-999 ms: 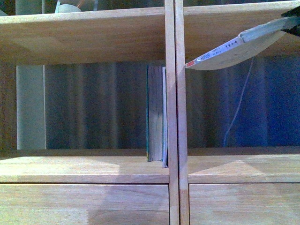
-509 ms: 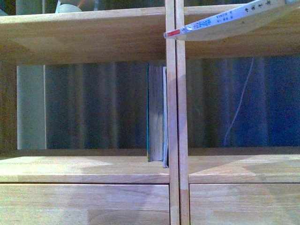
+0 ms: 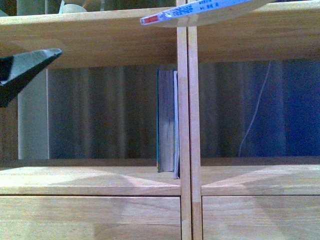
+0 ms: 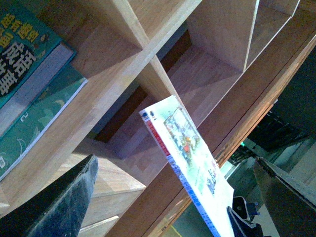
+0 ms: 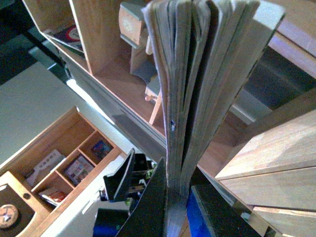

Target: Organize books on shelf

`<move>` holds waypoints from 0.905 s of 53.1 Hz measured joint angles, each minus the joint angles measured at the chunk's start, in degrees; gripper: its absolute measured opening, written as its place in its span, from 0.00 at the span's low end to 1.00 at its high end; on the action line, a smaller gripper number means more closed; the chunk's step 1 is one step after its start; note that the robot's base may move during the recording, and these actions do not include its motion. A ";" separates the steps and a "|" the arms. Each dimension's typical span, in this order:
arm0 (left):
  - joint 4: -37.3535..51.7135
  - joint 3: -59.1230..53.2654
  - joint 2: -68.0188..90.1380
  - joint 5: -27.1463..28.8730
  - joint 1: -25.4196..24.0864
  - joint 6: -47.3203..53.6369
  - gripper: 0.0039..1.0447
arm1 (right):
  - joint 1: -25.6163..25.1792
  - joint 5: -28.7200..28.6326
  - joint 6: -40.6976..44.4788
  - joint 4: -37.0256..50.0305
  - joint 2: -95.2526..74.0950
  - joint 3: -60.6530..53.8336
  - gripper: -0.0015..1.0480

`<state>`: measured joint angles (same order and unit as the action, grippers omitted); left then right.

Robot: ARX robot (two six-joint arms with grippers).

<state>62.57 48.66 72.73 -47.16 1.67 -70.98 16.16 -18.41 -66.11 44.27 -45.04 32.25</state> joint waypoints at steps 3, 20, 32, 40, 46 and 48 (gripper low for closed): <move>0.48 0.17 0.94 0.24 0.94 -0.72 0.93 | 1.22 0.00 1.20 0.35 -0.48 0.24 0.07; 4.22 3.10 2.73 3.54 9.01 -5.42 0.93 | 11.56 3.04 6.05 1.49 -6.82 4.00 0.07; 5.77 3.23 1.95 4.39 14.38 -5.16 0.93 | 19.67 4.66 8.83 1.64 -9.70 7.39 0.07; 8.44 2.78 1.03 4.33 15.34 -4.92 0.93 | 23.02 6.23 8.98 1.75 -10.23 8.76 0.07; 9.66 1.97 0.42 4.37 15.30 -4.74 0.86 | 25.27 7.41 9.18 1.79 -10.23 9.01 0.07; 10.40 1.60 0.31 4.33 15.17 -4.79 0.81 | 25.86 7.76 9.18 1.79 -10.23 9.01 0.07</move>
<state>72.97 50.26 73.03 -42.83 16.84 -75.77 42.02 -10.66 -56.93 46.06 -55.27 41.25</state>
